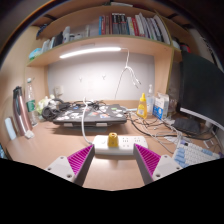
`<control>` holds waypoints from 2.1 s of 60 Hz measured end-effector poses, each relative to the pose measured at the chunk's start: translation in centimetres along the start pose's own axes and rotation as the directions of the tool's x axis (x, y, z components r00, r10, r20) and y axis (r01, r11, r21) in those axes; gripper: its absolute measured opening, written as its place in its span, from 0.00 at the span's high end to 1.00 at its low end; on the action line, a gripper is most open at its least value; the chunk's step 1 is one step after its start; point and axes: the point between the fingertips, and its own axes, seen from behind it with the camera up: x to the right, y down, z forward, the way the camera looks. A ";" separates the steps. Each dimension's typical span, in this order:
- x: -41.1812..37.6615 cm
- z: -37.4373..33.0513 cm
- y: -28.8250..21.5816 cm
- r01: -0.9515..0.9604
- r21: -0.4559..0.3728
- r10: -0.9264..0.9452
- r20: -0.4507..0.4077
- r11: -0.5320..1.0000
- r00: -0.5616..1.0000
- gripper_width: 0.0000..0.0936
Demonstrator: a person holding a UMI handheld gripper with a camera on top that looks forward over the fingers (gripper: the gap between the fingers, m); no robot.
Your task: Unplug charger
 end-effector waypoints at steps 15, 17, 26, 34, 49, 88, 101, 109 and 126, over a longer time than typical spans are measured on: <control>1.4 6.7 -0.1 -0.037 -0.016 0.036 -0.070 0.999 0.997 0.13; 1.6 7.3 -0.1 -0.034 -0.016 0.032 -0.076 0.999 0.997 0.16; 0.5 8.6 -0.1 -0.006 -0.024 0.005 -0.040 1.000 0.999 0.48; -0.2 8.9 -0.2 0.043 -0.028 -0.044 -0.026 0.999 0.999 0.72; -0.1 7.5 -3.2 0.012 0.041 -0.012 0.014 0.999 1.000 0.80; 14.6 4.5 1.7 -0.040 -0.265 0.015 -0.095 0.963 0.995 0.79; 15.4 6.1 4.2 -0.021 -0.352 -0.017 -0.105 0.936 0.994 0.74; 15.4 6.8 4.0 -0.013 -0.335 -0.028 -0.116 0.942 0.993 0.73; 14.8 6.8 3.3 -0.008 -0.321 -0.022 -0.089 0.947 0.996 0.54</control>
